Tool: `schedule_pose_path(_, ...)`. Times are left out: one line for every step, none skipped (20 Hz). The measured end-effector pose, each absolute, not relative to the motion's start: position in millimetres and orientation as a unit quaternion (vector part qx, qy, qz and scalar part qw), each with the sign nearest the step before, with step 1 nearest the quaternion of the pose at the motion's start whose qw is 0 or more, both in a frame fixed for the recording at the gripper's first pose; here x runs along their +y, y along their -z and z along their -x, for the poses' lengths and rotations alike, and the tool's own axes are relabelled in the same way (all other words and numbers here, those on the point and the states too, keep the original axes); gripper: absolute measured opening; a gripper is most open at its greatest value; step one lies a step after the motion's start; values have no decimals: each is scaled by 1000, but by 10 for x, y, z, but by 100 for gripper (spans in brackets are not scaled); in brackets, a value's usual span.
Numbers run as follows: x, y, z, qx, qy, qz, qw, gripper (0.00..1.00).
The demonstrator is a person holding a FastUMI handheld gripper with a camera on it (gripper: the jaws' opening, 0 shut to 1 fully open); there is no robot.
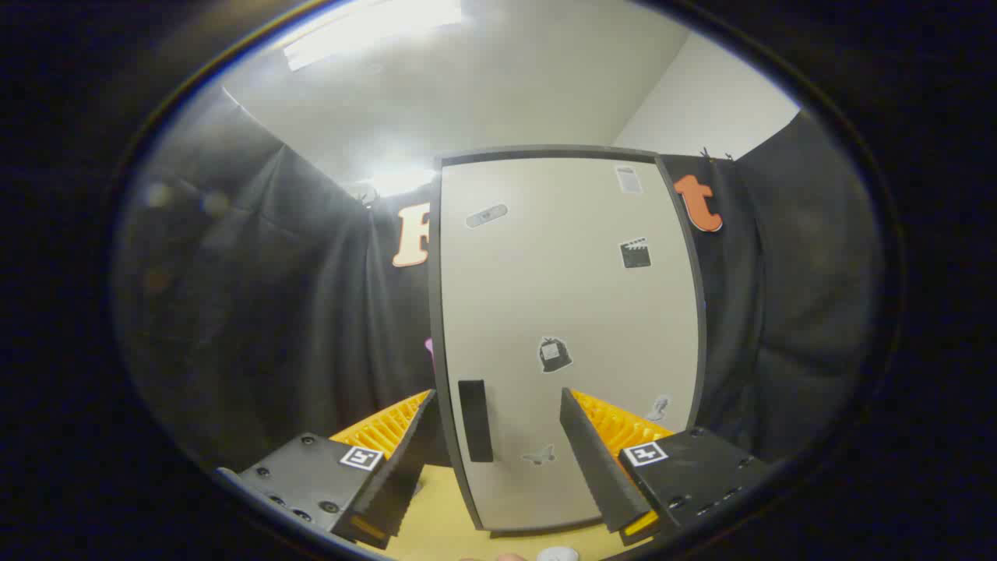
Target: Open the shoe cabinet door, grab the shoes and put them into the shoe cabinet, then close the shoe cabinet door.
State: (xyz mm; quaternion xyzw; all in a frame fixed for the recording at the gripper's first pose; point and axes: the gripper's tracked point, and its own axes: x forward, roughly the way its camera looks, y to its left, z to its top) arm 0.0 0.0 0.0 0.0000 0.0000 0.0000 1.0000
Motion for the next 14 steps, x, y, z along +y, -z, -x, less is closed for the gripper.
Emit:
schedule_pose_path(2,-9,0,-1,1,1,1000,96)
schedule_pose_path(3,-10,-1,-3,2,2,1000,96)
schedule_pose_path(8,-16,-5,-4,2,2,1000,96)
schedule_pose_path(15,-12,-5,-5,3,2,1000,96)
schedule_pose_path(24,-10,-12,-5,2,3,1000,96)
schedule_pose_path(29,-6,-17,-4,2,3,1000,96)
schedule_pose_path(40,3,-27,-3,1,3,1000,96)
schedule_pose_path(56,8,-32,-2,0,3,1000,96)
schedule_pose_path(70,28,-48,-1,-1,4,1000,96)
schedule_pose_path(88,39,-55,0,-2,4,1000,96)
schedule_pose_path(117,54,-72,1,-5,5,1000,96)
schedule_pose_path(136,73,-84,4,-8,5,1000,96)
schedule_pose_path(168,86,-93,4,-11,6,1000,96)
schedule_pose_path(193,83,-107,4,-14,6,1000,96)
